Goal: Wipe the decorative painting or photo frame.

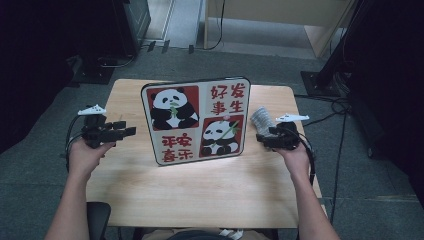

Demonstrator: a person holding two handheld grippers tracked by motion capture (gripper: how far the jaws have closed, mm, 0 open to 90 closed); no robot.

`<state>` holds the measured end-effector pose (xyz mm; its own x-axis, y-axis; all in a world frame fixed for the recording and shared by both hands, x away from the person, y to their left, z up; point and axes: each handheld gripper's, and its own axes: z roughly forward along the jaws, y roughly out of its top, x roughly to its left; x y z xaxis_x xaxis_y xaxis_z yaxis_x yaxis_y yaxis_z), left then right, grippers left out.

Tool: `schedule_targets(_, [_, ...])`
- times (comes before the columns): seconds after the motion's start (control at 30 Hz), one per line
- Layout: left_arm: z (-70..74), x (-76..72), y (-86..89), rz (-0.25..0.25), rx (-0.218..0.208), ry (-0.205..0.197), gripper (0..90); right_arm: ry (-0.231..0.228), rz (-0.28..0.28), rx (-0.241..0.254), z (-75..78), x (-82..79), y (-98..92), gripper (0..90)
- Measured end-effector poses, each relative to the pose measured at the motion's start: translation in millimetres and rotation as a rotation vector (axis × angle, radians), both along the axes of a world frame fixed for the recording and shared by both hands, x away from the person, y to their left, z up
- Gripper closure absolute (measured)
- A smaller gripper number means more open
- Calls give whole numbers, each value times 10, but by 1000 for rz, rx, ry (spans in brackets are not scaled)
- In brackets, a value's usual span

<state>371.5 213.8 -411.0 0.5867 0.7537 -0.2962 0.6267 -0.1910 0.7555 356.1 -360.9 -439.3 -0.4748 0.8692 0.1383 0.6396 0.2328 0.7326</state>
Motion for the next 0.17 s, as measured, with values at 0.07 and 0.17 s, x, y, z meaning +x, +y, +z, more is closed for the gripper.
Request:
schedule_targets(0.07, [-1,0,-1,1,2,0,372,1,-3,1,-1,1,1,331])
schedule_targets(0.17, [-7,2,-5,1,4,7,368,0,-2,0,0,3,-2,331])
